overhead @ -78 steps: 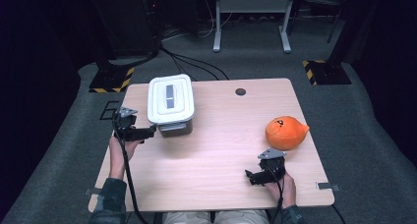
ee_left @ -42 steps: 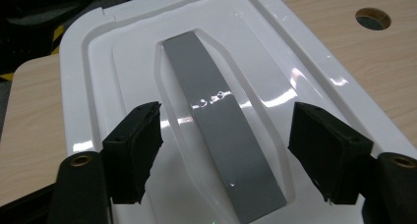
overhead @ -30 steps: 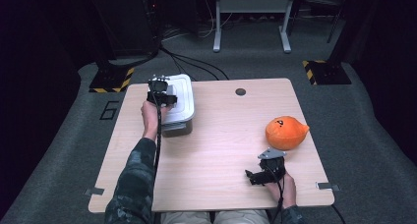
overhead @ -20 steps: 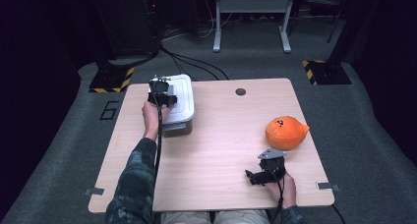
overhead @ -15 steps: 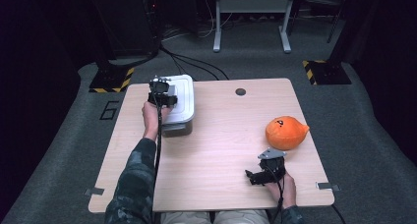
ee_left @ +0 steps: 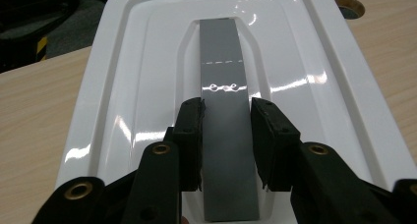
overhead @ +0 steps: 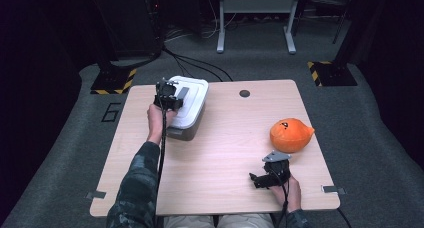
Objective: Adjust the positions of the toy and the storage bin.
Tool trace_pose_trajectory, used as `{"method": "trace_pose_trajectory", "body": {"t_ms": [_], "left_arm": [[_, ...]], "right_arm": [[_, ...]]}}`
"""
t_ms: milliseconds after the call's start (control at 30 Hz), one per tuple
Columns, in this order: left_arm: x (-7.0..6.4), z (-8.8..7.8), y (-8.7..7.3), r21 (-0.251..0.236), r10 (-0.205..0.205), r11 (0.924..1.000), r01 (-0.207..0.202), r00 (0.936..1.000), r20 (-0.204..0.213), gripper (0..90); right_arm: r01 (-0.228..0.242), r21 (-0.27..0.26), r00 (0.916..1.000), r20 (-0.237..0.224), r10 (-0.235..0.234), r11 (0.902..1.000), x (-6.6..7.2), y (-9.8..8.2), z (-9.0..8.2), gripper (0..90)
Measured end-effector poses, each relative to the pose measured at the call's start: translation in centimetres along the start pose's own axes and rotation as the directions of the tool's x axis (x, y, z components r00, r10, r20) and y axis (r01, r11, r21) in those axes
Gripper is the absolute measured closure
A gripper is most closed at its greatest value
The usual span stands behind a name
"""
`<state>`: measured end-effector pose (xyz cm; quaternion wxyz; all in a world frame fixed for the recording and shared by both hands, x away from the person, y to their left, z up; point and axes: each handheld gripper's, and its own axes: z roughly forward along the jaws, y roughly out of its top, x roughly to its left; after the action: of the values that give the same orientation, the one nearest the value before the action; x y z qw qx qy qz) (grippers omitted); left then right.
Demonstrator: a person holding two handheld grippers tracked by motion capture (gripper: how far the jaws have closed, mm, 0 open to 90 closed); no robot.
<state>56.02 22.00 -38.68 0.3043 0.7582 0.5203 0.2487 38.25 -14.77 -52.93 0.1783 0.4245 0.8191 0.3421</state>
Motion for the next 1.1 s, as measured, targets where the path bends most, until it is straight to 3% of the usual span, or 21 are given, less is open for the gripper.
{"method": "trace_pose_trajectory", "body": {"t_ms": [367, 533, 700, 933, 1100], "left_arm": [[-0.3, -0.4, -0.3, -0.001, 0.036, 0.9993, -0.036, 0.9977, 0.058, 66.6], [-0.5, -0.7, -0.4, 0.001, 0.07, 0.9975, -0.071, 0.9916, 0.108, 66.7], [-1.3, -0.9, -0.6, -0.011, 0.094, 0.9956, -0.094, 0.9871, 0.13, 66.7], [-1.8, -1.1, -0.7, -0.006, 0.109, 0.994, -0.109, 0.9771, 0.183, 66.6], [-2.0, -1.2, -0.9, -0.008, 0.117, 0.9929, -0.119, 0.9614, 0.249, 66.7]], "right_arm": [[0.0, 0.0, 1.0, 0.0, 0.0, 1.0, 0.0, 0.0, 0.0, 0.9], [0.0, 0.0, 1.0, 0.0, 0.0, 1.0, 0.0, 0.0, 0.0, 0.9], [0.0, 0.0, 1.0, 0.0, 0.0, 1.0, 0.0, 0.0, 0.0, 0.9], [0.002, 0.0, 1.0, 0.0, -0.002, 1.0, 0.0, 0.0, 0.0, 0.9], [0.002, -0.001, 1.0, -0.001, -0.002, 1.0, 0.0, 0.0, 0.0, 1.0]]}}
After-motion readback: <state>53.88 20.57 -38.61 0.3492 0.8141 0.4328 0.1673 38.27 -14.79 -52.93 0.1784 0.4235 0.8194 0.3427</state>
